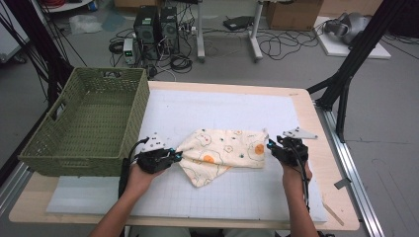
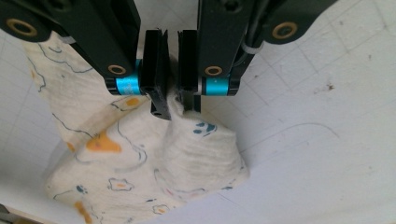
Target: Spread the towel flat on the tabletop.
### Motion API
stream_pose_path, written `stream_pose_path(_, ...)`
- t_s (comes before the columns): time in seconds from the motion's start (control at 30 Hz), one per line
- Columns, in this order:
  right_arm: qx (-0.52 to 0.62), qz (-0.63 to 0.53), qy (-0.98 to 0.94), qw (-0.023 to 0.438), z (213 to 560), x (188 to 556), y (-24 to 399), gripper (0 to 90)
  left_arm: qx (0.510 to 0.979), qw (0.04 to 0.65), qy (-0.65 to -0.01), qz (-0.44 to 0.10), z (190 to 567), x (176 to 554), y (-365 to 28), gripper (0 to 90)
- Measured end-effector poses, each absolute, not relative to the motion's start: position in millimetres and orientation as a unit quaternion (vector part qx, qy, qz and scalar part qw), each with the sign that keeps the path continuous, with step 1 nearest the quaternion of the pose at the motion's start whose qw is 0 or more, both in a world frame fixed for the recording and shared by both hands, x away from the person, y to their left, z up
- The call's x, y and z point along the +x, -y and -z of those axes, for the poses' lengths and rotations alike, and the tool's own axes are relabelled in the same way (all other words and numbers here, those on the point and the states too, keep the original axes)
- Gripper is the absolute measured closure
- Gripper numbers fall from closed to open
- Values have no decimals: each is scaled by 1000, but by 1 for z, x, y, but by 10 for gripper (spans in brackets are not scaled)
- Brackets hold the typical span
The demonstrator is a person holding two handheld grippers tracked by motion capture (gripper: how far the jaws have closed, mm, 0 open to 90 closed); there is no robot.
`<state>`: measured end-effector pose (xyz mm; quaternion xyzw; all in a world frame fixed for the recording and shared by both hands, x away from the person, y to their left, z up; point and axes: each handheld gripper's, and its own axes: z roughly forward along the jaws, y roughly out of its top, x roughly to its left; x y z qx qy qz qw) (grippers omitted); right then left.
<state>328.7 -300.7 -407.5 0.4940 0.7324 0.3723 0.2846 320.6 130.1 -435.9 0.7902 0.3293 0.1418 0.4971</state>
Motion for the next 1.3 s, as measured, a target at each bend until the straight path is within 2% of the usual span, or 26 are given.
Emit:
stream_pose_path(0.13, 461, -402, -746, 264, 407, 314, 301, 573, 787, 499, -331, -146, 436, 321, -131, 830)
stream_pose_path(0.3, 392, -405, -803, 197, 421, 305, 282, 463, 788, 497, -332, -150, 436, 322, -132, 830)
stream_pose_path(0.4, 353, -402, -825, 181, 427, 301, 270, 458, 787, 497, -333, -151, 436, 322, -133, 830)
stream_pose_path(0.53, 297, -354, -866, 193, 439, 298, 245, 492, 784, 499, -336, -152, 436, 322, -133, 830)
stream_pose_path(0.6, 297, -339, -871, 195, 443, 301, 242, 525, 785, 498, -335, -153, 436, 322, -133, 827)
stream_pose_path(0.63, 301, -340, -869, 197, 442, 302, 242, 587, 785, 499, -335, -153, 436, 322, -134, 826)
stream_pose_path(0.67, 301, -340, -869, 197, 442, 302, 242, 587, 784, 499, -335, -154, 436, 322, -134, 826)
stream_pose_path(0.7, 299, -331, -872, 201, 442, 304, 241, 726, 783, 500, -336, -153, 436, 323, -134, 826)
stream_pose_path(0.77, 303, -330, -873, 192, 441, 305, 240, 857, 785, 498, -335, -154, 436, 323, -134, 826)
stream_pose_path(0.87, 304, -336, -871, 188, 433, 305, 240, 870, 785, 496, -335, -157, 436, 322, -133, 826)
stream_pose_path(0.97, 316, -375, -847, 204, 417, 309, 245, 870, 785, 493, -339, -159, 437, 323, -134, 826)
stream_pose_path(1.13, 333, -376, -833, 230, 400, 336, 246, 869, 788, 491, -335, -159, 437, 323, -132, 826)
stream_pose_path(1.3, 330, -356, -839, 246, 401, 362, 238, 869, 789, 491, -334, -159, 438, 323, -131, 818)
